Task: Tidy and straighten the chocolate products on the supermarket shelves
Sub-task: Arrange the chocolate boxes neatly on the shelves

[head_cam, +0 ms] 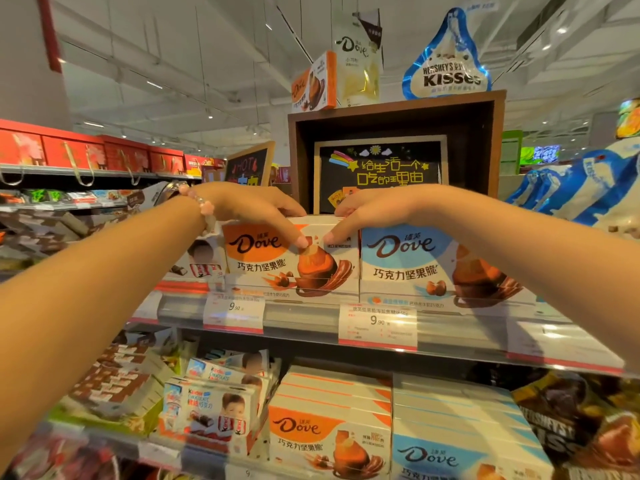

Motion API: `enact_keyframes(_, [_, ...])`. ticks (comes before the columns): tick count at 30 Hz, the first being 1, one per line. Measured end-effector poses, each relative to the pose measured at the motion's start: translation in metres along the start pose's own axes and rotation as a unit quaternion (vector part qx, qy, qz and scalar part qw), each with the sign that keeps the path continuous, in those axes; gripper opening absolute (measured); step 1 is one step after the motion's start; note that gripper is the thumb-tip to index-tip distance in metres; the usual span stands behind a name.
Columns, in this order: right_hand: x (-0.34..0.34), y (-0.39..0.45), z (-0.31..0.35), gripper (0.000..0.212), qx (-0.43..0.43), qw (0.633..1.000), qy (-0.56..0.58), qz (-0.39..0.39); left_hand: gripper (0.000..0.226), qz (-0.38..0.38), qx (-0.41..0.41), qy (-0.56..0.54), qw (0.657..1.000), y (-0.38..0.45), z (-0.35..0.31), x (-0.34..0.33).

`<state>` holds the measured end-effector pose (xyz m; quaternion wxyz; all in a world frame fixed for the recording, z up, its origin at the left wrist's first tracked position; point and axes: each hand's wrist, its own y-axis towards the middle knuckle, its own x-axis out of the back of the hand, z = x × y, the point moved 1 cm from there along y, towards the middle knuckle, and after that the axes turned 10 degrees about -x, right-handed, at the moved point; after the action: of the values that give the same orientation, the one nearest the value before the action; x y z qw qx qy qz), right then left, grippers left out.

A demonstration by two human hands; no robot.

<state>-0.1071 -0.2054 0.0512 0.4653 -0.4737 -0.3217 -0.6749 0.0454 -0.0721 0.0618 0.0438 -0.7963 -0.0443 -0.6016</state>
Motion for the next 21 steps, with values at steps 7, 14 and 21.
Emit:
enact_keyframes(7, [0.001, -0.002, 0.003, 0.043, -0.013, 0.998, 0.034, 0.043, 0.068, 0.041, -0.006, -0.040, 0.998, 0.003, 0.004, 0.004])
enact_keyframes(14, [0.002, 0.000, 0.022, 0.072, -0.064, 0.993, 0.006, 0.095, 0.077, 0.033, -0.036, -0.014, 0.999, 0.002, 0.007, -0.001])
enact_keyframes(21, [-0.007, 0.002, 0.025, 0.073, -0.068, 0.997, 0.013, 0.036, 0.081, -0.013, -0.143, 0.104, 0.984, -0.012, 0.013, 0.013])
